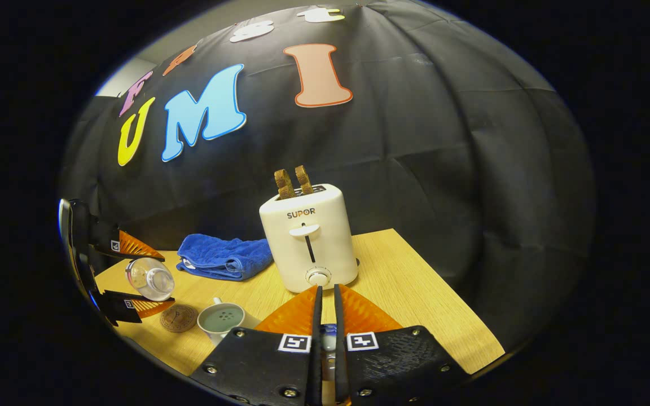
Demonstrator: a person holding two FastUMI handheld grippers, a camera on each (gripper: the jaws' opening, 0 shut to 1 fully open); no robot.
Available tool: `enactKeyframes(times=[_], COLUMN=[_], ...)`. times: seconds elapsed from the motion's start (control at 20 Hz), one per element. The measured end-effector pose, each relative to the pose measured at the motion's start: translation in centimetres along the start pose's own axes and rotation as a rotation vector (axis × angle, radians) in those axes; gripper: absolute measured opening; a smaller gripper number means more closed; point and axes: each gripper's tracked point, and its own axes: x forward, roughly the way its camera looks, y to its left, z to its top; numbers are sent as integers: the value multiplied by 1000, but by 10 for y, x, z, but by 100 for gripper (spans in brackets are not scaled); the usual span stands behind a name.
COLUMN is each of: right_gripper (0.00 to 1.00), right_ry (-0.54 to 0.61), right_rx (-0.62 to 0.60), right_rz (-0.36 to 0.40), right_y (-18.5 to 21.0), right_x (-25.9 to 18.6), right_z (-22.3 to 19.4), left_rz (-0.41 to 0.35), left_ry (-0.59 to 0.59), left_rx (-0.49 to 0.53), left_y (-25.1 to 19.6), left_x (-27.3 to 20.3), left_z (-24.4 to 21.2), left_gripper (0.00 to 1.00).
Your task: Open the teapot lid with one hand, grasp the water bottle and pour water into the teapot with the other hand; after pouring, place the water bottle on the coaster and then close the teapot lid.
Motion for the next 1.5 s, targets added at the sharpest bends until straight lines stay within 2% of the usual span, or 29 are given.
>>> enactKeyframes(times=[0.25, 0.55, 0.8, 1.5], right_gripper=[9, 8, 8, 9], right_ry=[0, 3, -7, -8], right_rx=[15, 28, 34, 27], right_rz=[-7, -14, -33, -66], right_y=[-4, -9, -15, -26], right_x=[-2, -2, -4, -6], right_z=[1, 1, 6, 7], left_rz=[7, -23, -7, 66], left_ry=[31, 83, 91, 137], left_rx=[200, 351, 453, 638], left_y=[-6, -18, -9, 14], left_x=[-10, -3, -5, -9], left_z=[13, 23, 29, 34], left_gripper=[85, 84, 85, 85])
